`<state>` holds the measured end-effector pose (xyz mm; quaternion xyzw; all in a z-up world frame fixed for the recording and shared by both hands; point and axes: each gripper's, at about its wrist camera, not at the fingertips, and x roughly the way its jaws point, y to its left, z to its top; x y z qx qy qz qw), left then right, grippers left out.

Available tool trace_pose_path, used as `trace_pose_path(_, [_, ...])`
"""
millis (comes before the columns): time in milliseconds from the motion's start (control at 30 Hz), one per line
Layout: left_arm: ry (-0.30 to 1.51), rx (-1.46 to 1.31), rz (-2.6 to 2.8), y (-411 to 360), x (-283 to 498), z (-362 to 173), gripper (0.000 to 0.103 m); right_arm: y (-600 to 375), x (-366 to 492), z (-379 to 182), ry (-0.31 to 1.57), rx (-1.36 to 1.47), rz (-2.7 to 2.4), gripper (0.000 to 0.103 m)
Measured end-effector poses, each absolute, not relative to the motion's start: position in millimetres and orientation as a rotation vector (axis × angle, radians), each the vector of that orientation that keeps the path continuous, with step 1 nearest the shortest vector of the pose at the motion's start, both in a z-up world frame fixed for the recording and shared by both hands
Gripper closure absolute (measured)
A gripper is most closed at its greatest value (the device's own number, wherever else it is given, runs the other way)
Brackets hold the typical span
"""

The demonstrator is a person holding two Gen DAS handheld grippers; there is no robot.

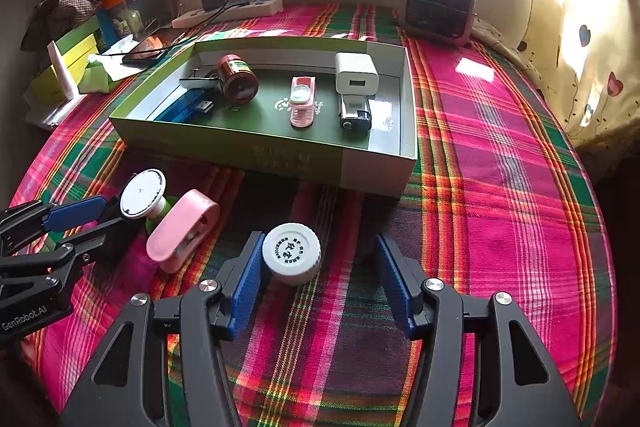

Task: Organize rigid objects
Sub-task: 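Move the left tool to the black cylindrical holder while the right tool approaches the white round container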

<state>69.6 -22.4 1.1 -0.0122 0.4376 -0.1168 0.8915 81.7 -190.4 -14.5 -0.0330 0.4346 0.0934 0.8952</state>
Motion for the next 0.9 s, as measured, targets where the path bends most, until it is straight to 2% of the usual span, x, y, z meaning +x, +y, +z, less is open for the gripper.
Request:
trace_pose_path(333, [0.909, -0.031, -0.242, -21.1, 72.2, 1.0, 0.059, -190.2, 81.5, -14.4, 0.901, -0.072, 0.186, 0.047])
trace_pose_path(433, [0.908, -0.041, -0.238, -18.6, 72.9, 1.0, 0.063, -190.3, 81.4, -14.4, 0.901, -0.070, 0.185, 0.047])
trace_pose_path(533, [0.907, -0.047, -0.233, -15.8, 73.1, 0.9, 0.068, -191.7, 81.6, -14.1, 0.899, -0.065, 0.174, 0.051])
trace_pose_path(900, [0.905, -0.052, -0.227, -13.1, 72.5, 1.3, 0.073, -193.1, 79.9, -13.2, 0.892, -0.065, 0.163, 0.067])
